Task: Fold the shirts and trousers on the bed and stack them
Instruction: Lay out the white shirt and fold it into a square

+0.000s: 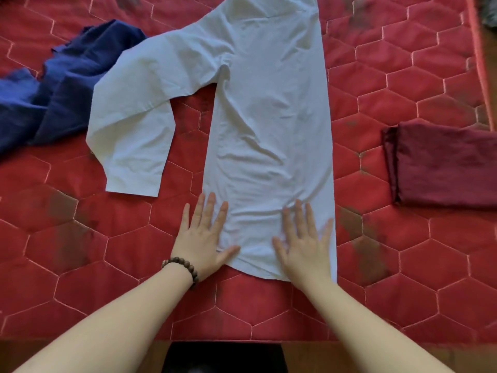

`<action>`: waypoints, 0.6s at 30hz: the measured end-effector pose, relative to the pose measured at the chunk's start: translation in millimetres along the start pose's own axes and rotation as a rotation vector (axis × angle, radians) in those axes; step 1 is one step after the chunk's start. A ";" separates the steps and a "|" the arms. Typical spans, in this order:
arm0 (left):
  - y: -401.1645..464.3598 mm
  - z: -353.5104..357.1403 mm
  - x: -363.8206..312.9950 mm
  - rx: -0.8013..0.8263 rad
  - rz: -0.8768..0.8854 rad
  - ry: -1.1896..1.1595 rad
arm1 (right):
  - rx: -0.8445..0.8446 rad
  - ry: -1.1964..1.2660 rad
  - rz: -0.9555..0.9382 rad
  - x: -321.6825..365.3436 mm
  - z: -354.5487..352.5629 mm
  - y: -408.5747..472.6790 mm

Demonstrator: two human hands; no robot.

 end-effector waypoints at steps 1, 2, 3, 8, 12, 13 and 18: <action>-6.1 1.9 -3.0 0.001 0.030 0.013 | 0.012 -0.004 -0.107 17.1 6.0 -10.1; -11.2 3.2 -4.4 0.001 0.049 0.014 | 0.041 -0.021 -0.193 30.4 13.8 -20.5; -15.3 4.2 -4.9 0.002 0.064 0.015 | 0.067 -0.042 -0.246 37.6 21.1 -29.9; -26.5 1.4 -2.4 -0.003 0.120 0.033 | 0.133 -0.071 -0.172 13.9 28.6 -53.3; -37.8 -5.1 -1.4 -0.012 0.131 0.004 | 0.161 -0.047 -0.169 -0.6 22.0 -69.4; -40.4 -8.2 -1.8 -0.026 0.129 -0.004 | 0.151 -0.040 -0.160 -0.2 17.5 -70.8; -27.6 -48.7 -15.7 -0.186 0.123 -0.014 | -0.041 0.067 -0.105 19.9 -24.8 -37.8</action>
Point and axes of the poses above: each hand's wrist, its own y-axis towards the middle knuckle, its own z-axis out of the palm, x = y × z, the point moved 8 cm from there along y, towards the middle knuckle, and after that the axes turned 1 degree about x, right-handed, at the moved point
